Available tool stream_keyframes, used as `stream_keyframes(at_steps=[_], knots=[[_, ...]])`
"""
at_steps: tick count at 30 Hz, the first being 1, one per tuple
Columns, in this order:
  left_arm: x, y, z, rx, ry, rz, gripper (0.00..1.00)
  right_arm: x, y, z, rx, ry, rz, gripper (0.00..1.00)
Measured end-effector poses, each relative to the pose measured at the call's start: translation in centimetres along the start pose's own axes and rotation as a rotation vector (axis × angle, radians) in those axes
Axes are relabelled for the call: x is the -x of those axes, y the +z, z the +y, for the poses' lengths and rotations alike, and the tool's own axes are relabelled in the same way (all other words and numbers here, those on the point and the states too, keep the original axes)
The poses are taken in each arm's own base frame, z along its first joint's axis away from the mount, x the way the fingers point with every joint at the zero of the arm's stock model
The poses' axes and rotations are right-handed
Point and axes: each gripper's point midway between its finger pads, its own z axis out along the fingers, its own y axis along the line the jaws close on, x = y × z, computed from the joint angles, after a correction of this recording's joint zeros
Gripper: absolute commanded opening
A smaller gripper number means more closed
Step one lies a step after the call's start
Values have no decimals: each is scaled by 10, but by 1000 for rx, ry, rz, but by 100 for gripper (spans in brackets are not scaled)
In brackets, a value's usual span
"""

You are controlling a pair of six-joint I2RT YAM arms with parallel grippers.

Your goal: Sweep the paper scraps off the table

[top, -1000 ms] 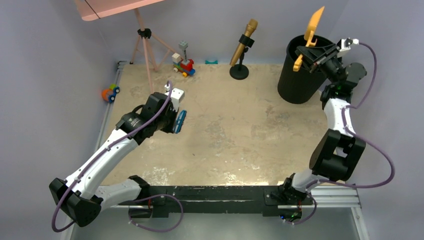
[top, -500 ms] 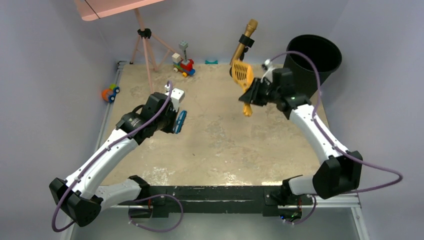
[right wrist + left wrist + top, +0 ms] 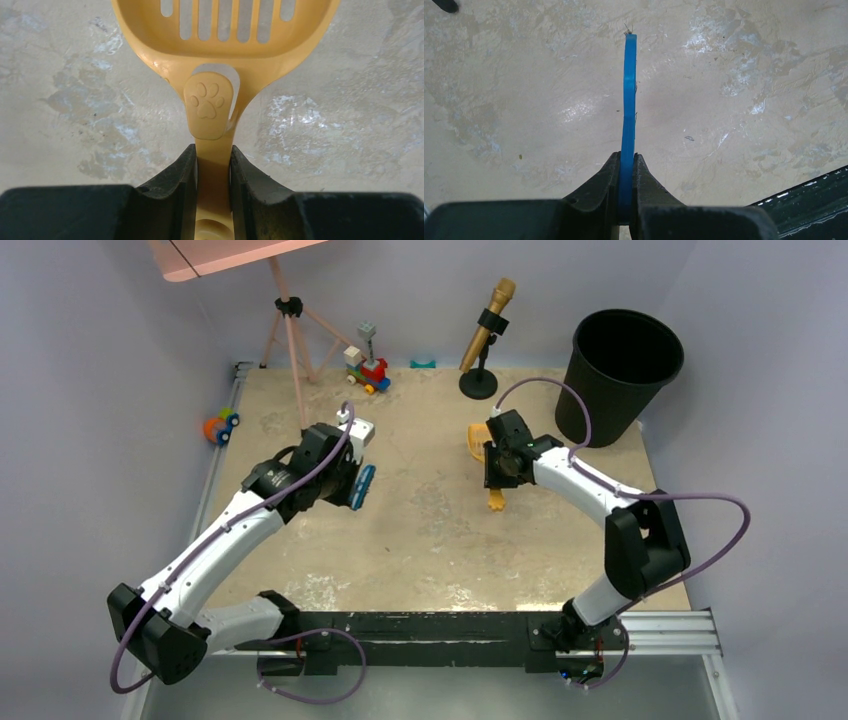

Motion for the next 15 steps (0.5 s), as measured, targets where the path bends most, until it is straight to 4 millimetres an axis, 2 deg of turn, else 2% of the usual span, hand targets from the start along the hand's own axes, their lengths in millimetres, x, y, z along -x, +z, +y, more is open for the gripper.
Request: stream_keyframes(at_steps=[6,7,8,9,10,11,12,15], knots=[[-5,9,-5,-18,5,42,0,1,10,-14,-79,-5,-9,0],[-7,11,-6,-26,5,51,0,-1,13,-16,-90,-7,-4,5],[-8,13,-9,-39,6,61,0,-3,16,-18,-105,-9,2,15],[-10,14,-12,-54,6,73,0,-5,19,-20,-117,-10,10,32],[-11,16,-15,-71,5,88,0,-8,22,-22,-127,-13,20,52],[-13,18,-18,-86,4,100,0,-11,25,-25,-139,-17,29,80],[-13,19,-22,-102,1,114,0,-13,28,-28,-154,-17,35,88],[-12,24,-30,-140,-13,137,0,-21,29,-34,-170,-26,42,93]])
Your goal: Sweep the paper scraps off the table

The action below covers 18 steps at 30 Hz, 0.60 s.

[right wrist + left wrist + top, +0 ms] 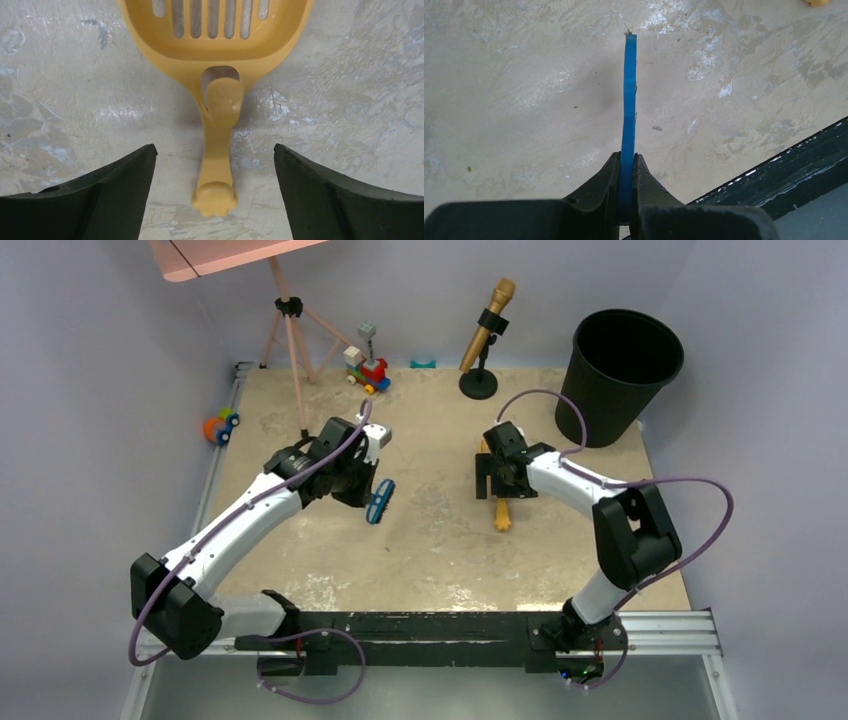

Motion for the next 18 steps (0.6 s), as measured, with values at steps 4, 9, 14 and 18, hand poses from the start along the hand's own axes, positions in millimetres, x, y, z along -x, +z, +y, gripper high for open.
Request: stream_keyframes(at_steps=[4,9,14,18], knots=[[2,2,-8,-36,-33,12,0,-3,-10,-6,6,3,-34,96],[9,6,-31,-139,-129,11,0,10,-41,-10,55,35,-168,98],[30,22,-62,-290,-248,-13,0,9,-70,-18,111,83,-289,99],[35,60,-75,-344,-355,47,0,2,-84,-24,133,110,-335,99]])
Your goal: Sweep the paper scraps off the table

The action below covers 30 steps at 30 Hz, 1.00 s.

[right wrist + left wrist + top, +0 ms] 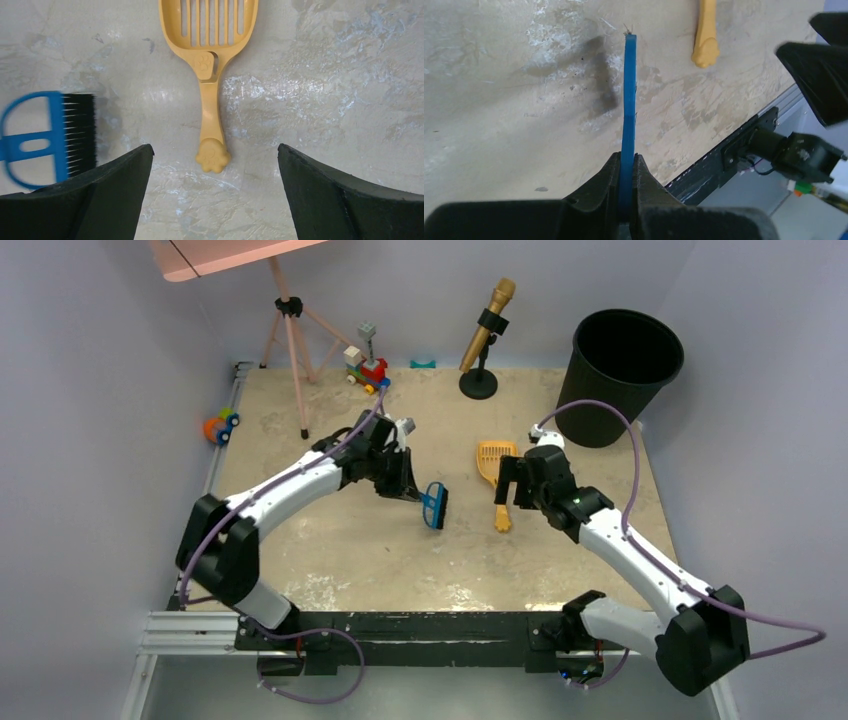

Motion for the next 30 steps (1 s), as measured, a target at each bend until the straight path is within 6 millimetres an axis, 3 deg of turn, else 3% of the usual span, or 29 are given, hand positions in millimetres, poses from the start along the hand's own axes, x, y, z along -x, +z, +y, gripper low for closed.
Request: stream_keyframes(at_steps=[4,7,10,12,15,16,19,21,24,27,30], knots=[[-6,43,18,65,-145,101,0,10,-12,0,13,19,-50,99],[0,47,46,283,-241,118,0,12,-15,-2,8,24,-62,99],[20,7,75,635,-329,-3,0,10,-15,-3,2,23,-56,99],[33,-43,101,897,-362,-148,0,10,-14,-3,1,25,-53,99],[26,-102,126,1120,-343,-215,0,8,-12,-4,-4,21,-41,99],[23,-113,129,1139,-327,-218,0,7,-12,-4,-5,20,-38,99],[16,-126,122,1019,-262,-247,4,7,-10,-4,-10,17,-29,99],[15,-127,106,863,-226,-290,13,8,-11,-3,-9,19,-32,99],[22,-130,81,674,-163,-352,15,10,-12,-2,-6,21,-36,99],[41,-121,65,577,-122,-369,15,10,-12,-2,-6,22,-36,99],[50,-93,62,523,-112,-319,15,10,-12,-2,-3,23,-35,99]])
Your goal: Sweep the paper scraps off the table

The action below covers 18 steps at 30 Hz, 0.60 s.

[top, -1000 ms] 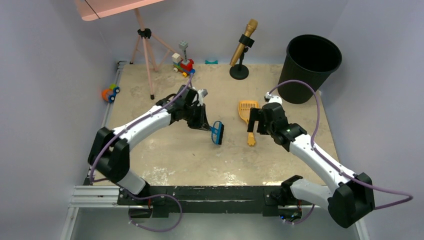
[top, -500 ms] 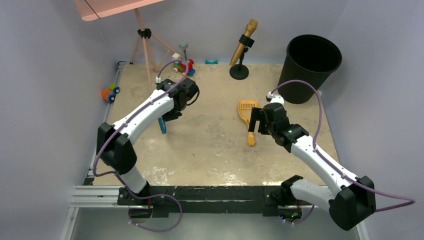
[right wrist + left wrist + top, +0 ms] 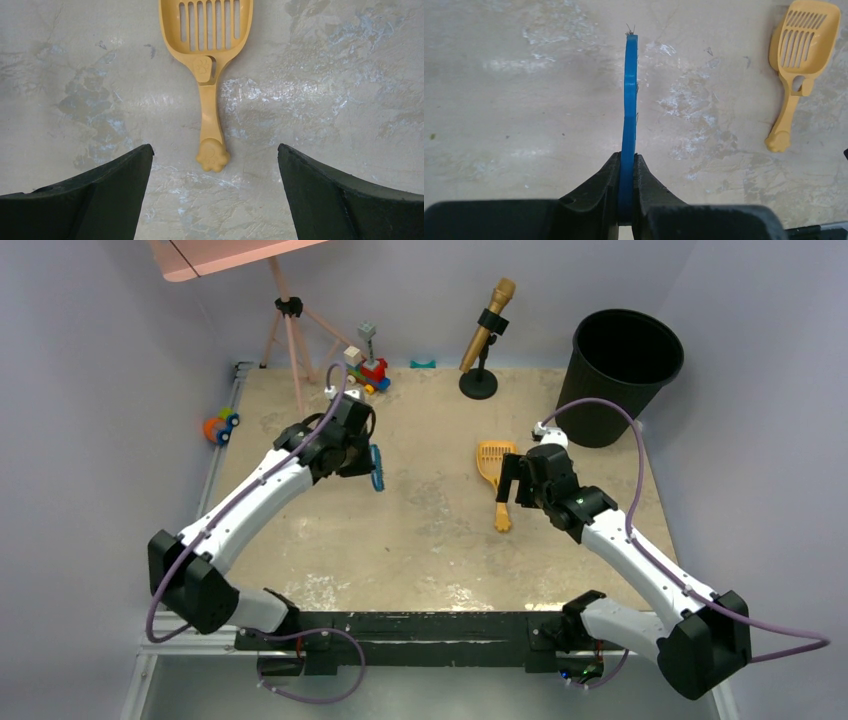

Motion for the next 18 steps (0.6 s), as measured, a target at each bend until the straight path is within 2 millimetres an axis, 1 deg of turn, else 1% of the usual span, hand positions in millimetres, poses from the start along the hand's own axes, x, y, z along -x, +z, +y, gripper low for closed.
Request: stream_keyframes(at_steps=[3,7,8,9,10,12,13,14,18], knots=[[-8,22,-13,-59,-13,71,12,0,0,0,-1,0,2,99],[-12,40,-31,-180,-64,138,12,-1,-1,-1,-1,-1,3,99],[-12,44,-36,-217,-80,147,17,0,-1,-1,0,0,1,99],[-11,47,-41,-244,-95,155,31,0,-2,-1,0,0,0,99],[-11,51,-48,-286,-114,166,56,1,-3,-1,2,2,-4,99],[-11,57,-56,-336,-135,187,80,1,-5,-1,4,3,-8,99],[-12,59,-59,-349,-149,198,94,2,-6,-1,5,3,-9,99],[-13,61,-61,-359,-158,201,99,1,-7,-1,5,3,-9,99],[-19,59,-57,-358,-165,209,99,2,-10,-2,6,4,-12,99]])
